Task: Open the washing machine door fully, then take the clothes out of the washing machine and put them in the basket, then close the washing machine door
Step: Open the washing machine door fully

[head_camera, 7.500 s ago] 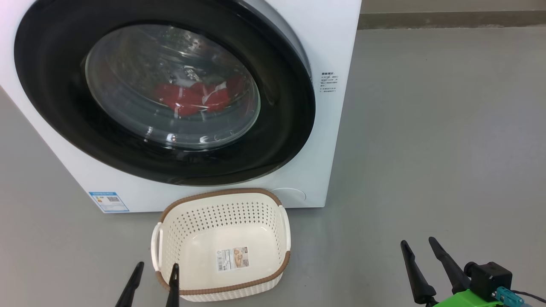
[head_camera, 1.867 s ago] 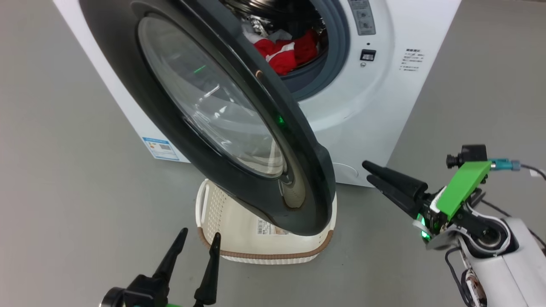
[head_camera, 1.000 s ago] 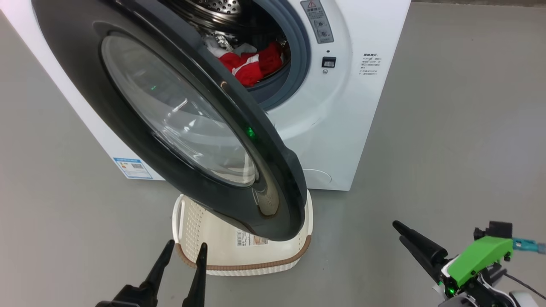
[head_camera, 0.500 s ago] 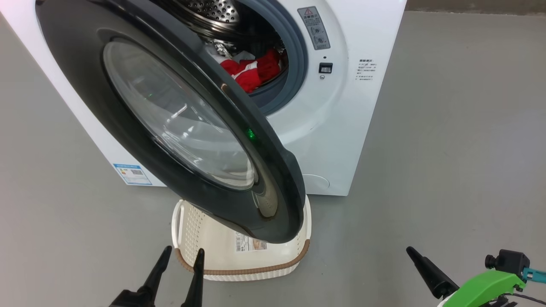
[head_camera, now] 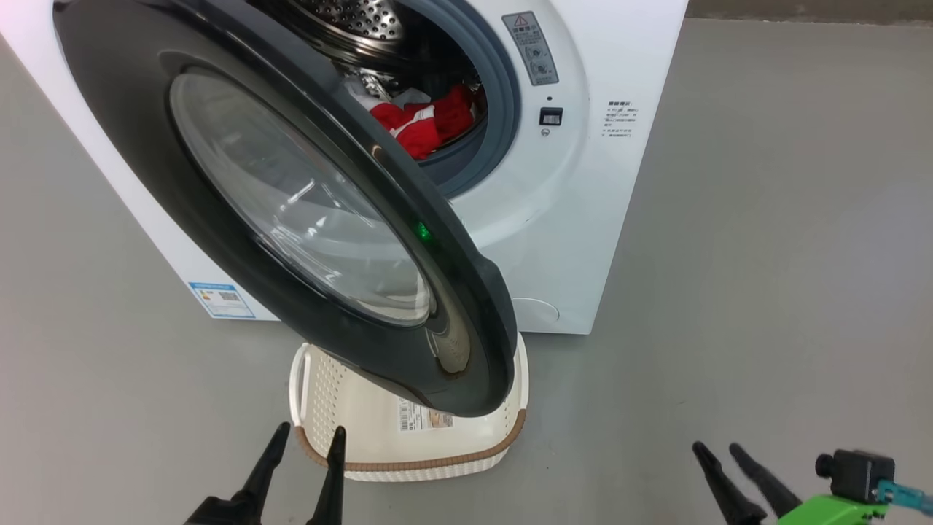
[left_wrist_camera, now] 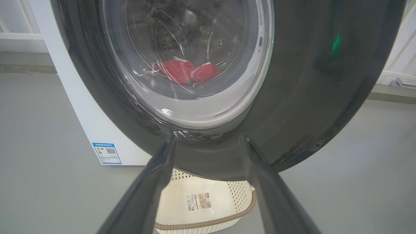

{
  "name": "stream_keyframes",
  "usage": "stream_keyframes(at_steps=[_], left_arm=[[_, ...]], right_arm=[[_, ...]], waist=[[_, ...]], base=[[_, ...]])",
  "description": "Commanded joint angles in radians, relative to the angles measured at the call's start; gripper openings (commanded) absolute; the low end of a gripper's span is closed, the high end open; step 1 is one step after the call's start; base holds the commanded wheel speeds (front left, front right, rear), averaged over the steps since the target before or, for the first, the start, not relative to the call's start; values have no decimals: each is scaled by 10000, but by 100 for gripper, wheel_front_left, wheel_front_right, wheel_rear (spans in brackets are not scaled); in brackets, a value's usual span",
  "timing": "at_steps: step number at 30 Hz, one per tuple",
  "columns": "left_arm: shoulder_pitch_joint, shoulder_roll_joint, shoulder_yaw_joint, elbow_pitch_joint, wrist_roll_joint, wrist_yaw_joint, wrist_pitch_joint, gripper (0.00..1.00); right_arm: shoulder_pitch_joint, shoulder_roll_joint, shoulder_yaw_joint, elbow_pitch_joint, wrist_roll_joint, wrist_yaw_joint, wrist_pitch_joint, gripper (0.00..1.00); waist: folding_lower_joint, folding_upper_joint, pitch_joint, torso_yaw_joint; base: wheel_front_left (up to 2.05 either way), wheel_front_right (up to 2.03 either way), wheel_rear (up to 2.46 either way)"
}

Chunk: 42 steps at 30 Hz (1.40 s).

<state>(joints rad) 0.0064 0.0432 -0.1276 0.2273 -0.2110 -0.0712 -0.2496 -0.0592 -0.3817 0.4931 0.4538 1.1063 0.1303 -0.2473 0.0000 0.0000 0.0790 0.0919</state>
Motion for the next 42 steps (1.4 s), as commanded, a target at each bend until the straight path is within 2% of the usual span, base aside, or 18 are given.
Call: stream_keyframes(at_steps=[1, 4, 12, 18, 25, 42], left_arm=[[-46, 70, 352, -207, -55, -46, -122, 100], [-52, 70, 376, -220, -56, -37, -122, 100], [-43, 70, 396, -239, -63, -4, -122, 100], [-52, 70, 404, -341, -47, 29, -122, 100], [-56, 70, 381, -446, -33, 58, -122, 100], [-80, 70, 337, -475, -2, 66, -122, 100]], right_arm=[[-295, -302, 119, -139, -204, 4, -122, 100], [-328, -148, -705, -249, -1275, 4, -138, 100], [500, 788, -2989, -1295, -4540, 4, -143, 100], [1072, 1626, -4324, -2269, -6090, 4, -144, 100], [1528, 2144, -4873, -2555, -6743, 4, -144, 100], [1506, 2184, -4845, -2469, -6782, 4, -145, 100]], waist=[[0, 0, 7, -4], [0, 0, 21, -41], [0, 0, -9, -59], [0, 0, -5, -24], [0, 0, 47, 11], [0, 0, 84, -5]], base=[[0, 0, 0], [0, 0, 0], [0, 0, 0], [0, 0, 0], [0, 0, 0], [0, 0, 0]])
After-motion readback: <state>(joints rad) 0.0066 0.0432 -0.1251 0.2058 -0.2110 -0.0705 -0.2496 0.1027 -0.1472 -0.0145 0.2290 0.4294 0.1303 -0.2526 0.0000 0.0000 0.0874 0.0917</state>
